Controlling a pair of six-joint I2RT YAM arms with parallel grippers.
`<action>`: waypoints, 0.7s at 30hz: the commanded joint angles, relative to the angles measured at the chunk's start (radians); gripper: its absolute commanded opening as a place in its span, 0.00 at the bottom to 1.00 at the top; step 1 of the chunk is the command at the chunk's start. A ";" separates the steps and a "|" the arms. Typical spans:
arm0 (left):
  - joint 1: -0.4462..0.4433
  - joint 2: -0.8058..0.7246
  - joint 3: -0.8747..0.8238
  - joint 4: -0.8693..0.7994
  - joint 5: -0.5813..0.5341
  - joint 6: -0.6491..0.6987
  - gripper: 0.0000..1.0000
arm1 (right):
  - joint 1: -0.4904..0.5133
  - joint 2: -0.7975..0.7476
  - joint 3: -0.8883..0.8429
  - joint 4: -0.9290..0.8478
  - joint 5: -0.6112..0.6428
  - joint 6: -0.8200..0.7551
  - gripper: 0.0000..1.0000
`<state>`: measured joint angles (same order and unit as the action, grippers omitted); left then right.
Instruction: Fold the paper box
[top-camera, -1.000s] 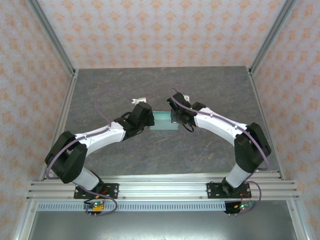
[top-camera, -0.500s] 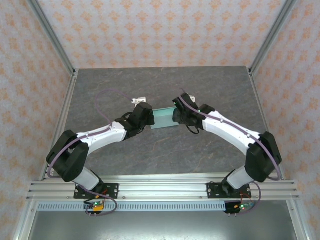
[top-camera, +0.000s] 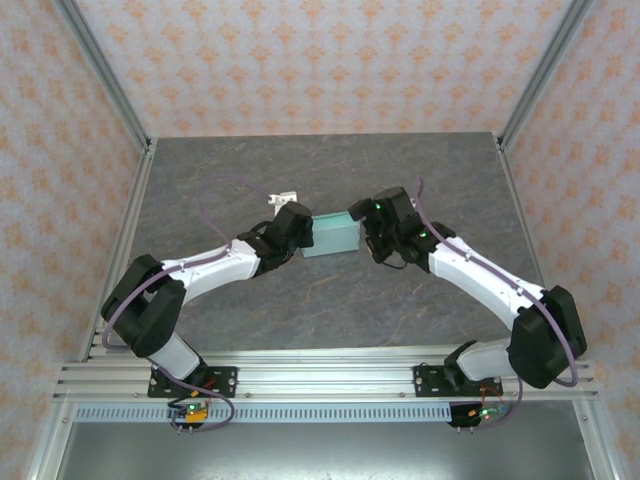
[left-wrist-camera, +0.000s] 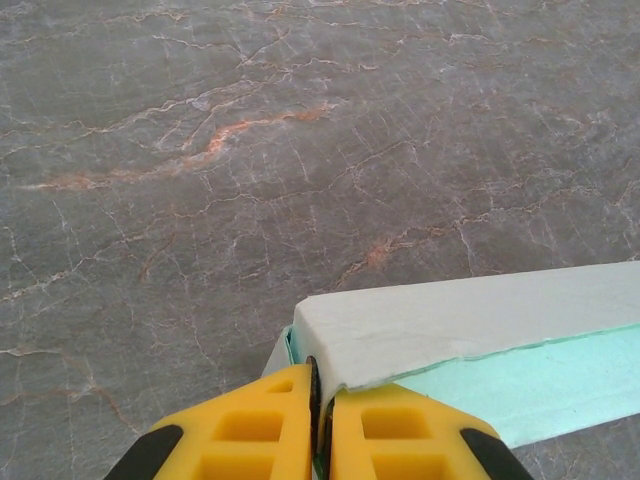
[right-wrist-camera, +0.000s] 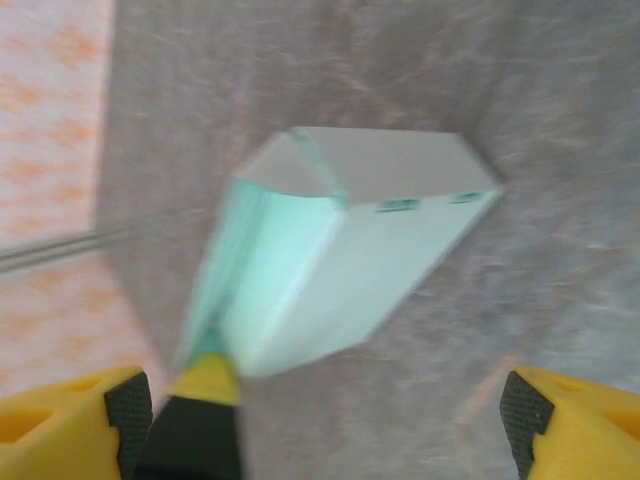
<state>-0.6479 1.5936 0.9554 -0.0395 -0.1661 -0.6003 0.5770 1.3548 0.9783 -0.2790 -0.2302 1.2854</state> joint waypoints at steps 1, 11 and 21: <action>-0.015 0.064 -0.026 -0.185 0.010 0.012 0.11 | -0.014 0.069 0.019 0.179 -0.040 0.191 0.92; -0.018 0.060 -0.030 -0.147 0.030 0.012 0.12 | -0.024 0.261 -0.022 0.361 -0.037 0.284 0.66; -0.018 -0.109 -0.087 -0.026 0.146 0.102 0.37 | -0.024 0.260 -0.064 0.281 0.007 0.237 0.51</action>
<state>-0.6613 1.5352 0.9058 -0.0219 -0.0883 -0.5556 0.5556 1.6146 0.9516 0.0540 -0.2619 1.5337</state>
